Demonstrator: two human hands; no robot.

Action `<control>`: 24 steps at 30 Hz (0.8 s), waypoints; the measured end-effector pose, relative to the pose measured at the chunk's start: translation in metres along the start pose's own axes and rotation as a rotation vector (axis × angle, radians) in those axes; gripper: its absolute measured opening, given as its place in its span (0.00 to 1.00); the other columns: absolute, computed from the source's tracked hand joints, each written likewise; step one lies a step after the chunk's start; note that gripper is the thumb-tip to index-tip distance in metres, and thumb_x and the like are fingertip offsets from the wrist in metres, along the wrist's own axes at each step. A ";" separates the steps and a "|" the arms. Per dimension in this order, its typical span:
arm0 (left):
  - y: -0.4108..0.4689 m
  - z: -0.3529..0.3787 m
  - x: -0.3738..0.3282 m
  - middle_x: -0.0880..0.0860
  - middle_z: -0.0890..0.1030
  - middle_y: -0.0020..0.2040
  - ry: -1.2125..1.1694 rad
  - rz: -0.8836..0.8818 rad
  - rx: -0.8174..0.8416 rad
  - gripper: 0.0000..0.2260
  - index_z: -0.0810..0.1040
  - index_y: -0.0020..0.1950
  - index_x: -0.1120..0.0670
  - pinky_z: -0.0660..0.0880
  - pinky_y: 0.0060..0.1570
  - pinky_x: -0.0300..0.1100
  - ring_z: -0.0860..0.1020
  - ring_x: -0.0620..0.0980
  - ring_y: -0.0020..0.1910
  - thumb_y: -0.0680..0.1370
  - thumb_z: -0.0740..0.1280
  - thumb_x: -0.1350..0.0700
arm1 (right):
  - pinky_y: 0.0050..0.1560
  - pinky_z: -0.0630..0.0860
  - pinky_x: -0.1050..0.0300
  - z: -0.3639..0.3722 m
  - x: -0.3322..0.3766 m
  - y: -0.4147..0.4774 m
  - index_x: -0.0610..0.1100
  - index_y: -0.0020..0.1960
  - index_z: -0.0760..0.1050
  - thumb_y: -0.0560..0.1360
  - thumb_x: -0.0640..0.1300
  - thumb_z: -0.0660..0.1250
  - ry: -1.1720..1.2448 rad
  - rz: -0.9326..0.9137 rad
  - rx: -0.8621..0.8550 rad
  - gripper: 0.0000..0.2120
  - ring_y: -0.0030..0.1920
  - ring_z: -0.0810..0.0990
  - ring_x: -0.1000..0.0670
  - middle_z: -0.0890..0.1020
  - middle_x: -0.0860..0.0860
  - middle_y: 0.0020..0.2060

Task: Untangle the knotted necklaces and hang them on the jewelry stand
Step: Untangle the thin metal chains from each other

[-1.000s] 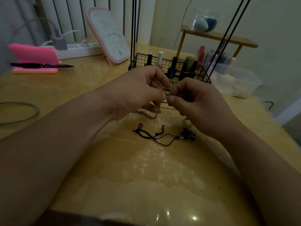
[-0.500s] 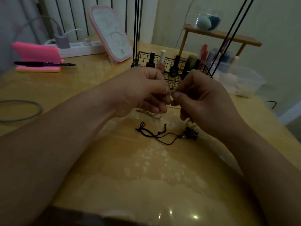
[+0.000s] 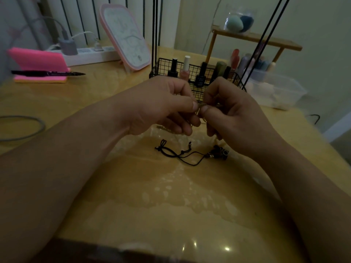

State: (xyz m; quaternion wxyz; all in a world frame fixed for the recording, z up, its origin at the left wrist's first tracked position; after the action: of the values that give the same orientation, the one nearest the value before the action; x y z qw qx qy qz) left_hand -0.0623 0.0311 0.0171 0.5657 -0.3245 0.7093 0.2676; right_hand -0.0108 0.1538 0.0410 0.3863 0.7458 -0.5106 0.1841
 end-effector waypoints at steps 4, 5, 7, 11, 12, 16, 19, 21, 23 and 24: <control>0.001 -0.001 -0.003 0.58 0.84 0.41 -0.032 0.042 -0.024 0.05 0.76 0.49 0.57 0.79 0.33 0.43 0.83 0.56 0.36 0.81 0.65 0.66 | 0.32 0.76 0.60 0.002 0.002 0.000 0.42 0.50 0.71 0.78 0.44 0.66 -0.020 0.006 0.018 0.06 0.36 0.80 0.46 0.77 0.48 0.39; 0.002 -0.001 -0.002 0.57 0.84 0.41 -0.041 0.045 -0.027 0.05 0.76 0.49 0.56 0.78 0.33 0.43 0.83 0.56 0.36 0.81 0.65 0.66 | 0.32 0.77 0.56 0.003 0.003 0.000 0.43 0.49 0.72 0.76 0.47 0.66 -0.043 0.002 0.020 0.08 0.37 0.80 0.45 0.77 0.48 0.39; 0.002 0.000 0.000 0.56 0.83 0.40 -0.071 0.035 -0.026 0.06 0.77 0.47 0.56 0.78 0.32 0.42 0.82 0.54 0.36 0.80 0.65 0.65 | 0.35 0.77 0.48 0.001 0.005 0.000 0.44 0.47 0.72 0.74 0.52 0.66 -0.069 -0.011 0.008 0.12 0.39 0.79 0.44 0.78 0.46 0.40; 0.004 -0.001 0.004 0.54 0.80 0.42 -0.164 0.000 -0.038 0.06 0.77 0.45 0.56 0.77 0.32 0.41 0.79 0.49 0.35 0.80 0.66 0.64 | 0.32 0.76 0.48 -0.005 -0.001 0.001 0.38 0.49 0.72 0.77 0.39 0.69 0.065 0.044 -0.018 0.07 0.33 0.75 0.47 0.76 0.39 0.39; 0.005 -0.002 0.004 0.54 0.79 0.42 -0.175 -0.007 -0.048 0.06 0.77 0.45 0.56 0.76 0.31 0.40 0.78 0.48 0.35 0.79 0.66 0.64 | 0.30 0.76 0.53 -0.006 -0.003 0.001 0.37 0.49 0.72 0.77 0.36 0.69 0.097 0.065 -0.020 0.06 0.32 0.75 0.50 0.76 0.40 0.38; 0.006 -0.004 0.005 0.54 0.78 0.41 -0.180 -0.005 -0.059 0.06 0.77 0.44 0.56 0.77 0.32 0.40 0.78 0.47 0.36 0.79 0.67 0.66 | 0.33 0.78 0.54 -0.001 -0.008 0.000 0.43 0.55 0.75 0.79 0.37 0.69 0.156 0.128 0.023 0.07 0.34 0.79 0.52 0.80 0.47 0.40; 0.006 -0.006 0.005 0.52 0.78 0.41 -0.140 0.016 -0.062 0.06 0.78 0.44 0.54 0.77 0.34 0.40 0.77 0.47 0.38 0.79 0.68 0.65 | 0.33 0.79 0.46 0.001 -0.009 0.000 0.45 0.58 0.77 0.81 0.37 0.66 0.194 0.154 0.038 0.07 0.36 0.82 0.45 0.83 0.45 0.44; 0.006 -0.007 0.004 0.51 0.78 0.40 -0.127 0.029 -0.068 0.07 0.80 0.45 0.53 0.76 0.34 0.40 0.76 0.46 0.38 0.78 0.69 0.64 | 0.32 0.78 0.47 0.001 -0.012 0.001 0.43 0.57 0.78 0.82 0.35 0.63 0.260 0.184 0.033 0.08 0.36 0.83 0.45 0.85 0.45 0.44; 0.006 -0.008 0.002 0.51 0.77 0.41 -0.126 0.037 -0.072 0.07 0.80 0.45 0.52 0.76 0.34 0.40 0.76 0.45 0.38 0.78 0.69 0.64 | 0.31 0.78 0.51 0.000 -0.013 0.001 0.42 0.57 0.79 0.83 0.35 0.62 0.301 0.205 0.043 0.09 0.36 0.84 0.45 0.86 0.45 0.43; 0.006 -0.009 0.002 0.51 0.77 0.41 -0.128 0.041 -0.075 0.07 0.80 0.46 0.52 0.76 0.34 0.40 0.76 0.45 0.38 0.78 0.70 0.64 | 0.31 0.78 0.52 0.000 -0.014 0.001 0.42 0.57 0.80 0.83 0.34 0.62 0.307 0.209 0.054 0.09 0.36 0.84 0.44 0.86 0.45 0.44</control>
State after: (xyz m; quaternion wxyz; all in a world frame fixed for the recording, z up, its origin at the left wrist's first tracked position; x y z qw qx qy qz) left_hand -0.0725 0.0279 0.0172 0.5915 -0.3133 0.6677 0.3258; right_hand -0.0170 0.1620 0.0321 0.4180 0.6619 -0.5153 0.3487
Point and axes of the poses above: each hand's wrist, its own y-axis towards the middle knuckle, its own z-axis out of the palm, x = y × z, the point moved 9 cm from there along y, towards the middle knuckle
